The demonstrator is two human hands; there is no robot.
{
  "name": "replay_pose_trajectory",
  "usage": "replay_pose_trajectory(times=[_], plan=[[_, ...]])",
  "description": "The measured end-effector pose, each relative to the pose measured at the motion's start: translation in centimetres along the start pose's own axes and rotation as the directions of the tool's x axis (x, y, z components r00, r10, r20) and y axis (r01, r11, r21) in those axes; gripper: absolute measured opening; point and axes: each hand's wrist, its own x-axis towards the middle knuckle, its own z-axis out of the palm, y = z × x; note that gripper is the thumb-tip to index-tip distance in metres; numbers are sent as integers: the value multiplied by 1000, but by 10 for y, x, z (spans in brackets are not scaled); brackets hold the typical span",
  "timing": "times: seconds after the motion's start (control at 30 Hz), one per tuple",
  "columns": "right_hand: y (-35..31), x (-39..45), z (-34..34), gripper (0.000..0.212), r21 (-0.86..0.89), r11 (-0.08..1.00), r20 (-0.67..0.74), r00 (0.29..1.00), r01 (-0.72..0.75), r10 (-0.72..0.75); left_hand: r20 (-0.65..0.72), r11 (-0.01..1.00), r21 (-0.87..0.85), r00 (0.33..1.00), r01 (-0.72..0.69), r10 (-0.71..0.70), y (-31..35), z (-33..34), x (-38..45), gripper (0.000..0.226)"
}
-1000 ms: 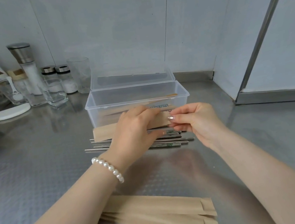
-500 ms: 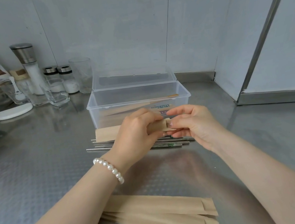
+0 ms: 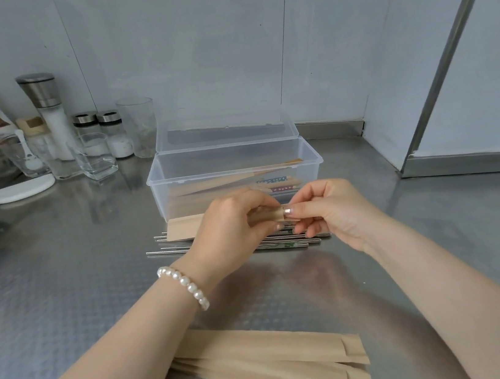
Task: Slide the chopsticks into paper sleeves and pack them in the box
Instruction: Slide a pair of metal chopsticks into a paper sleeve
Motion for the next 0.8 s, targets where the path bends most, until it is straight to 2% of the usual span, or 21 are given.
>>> replay_pose_trajectory(times=[0.07, 0.1, 0.2, 0.27, 0.33, 0.57, 0.8], plan=[[-3, 1, -12, 12, -113, 993, -1, 999, 36, -36, 4, 999, -8, 999, 50, -50, -4, -3, 2, 25], [-4, 2, -20, 12, -232, 971, -2, 998, 64, -66, 7, 997, 3, 997, 74, -74, -7, -4, 3, 26], [-3, 3, -38, 17, -588, 804, 87, 995, 90, -48, 8, 988, 75, 990, 136, -137, -13, -9, 4, 26], [3, 5, -42, 19, -692, 717, 154, 988, 89, 26, 12, 982, 94, 986, 166, -168, -17, -10, 4, 25], [9, 8, -41, 21, -733, 673, 166, 985, 96, 41, 18, 979, 88, 982, 184, -186, -20, -10, 4, 25], [15, 13, -36, 20, -707, 692, 197, 980, 149, -10, 65, 980, 85, 981, 178, -184, -21, -8, 3, 24], [21, 19, -38, 17, -718, 664, 228, 972, 210, -62, 98, 978, 112, 978, 174, -185, -19, -9, 2, 26]])
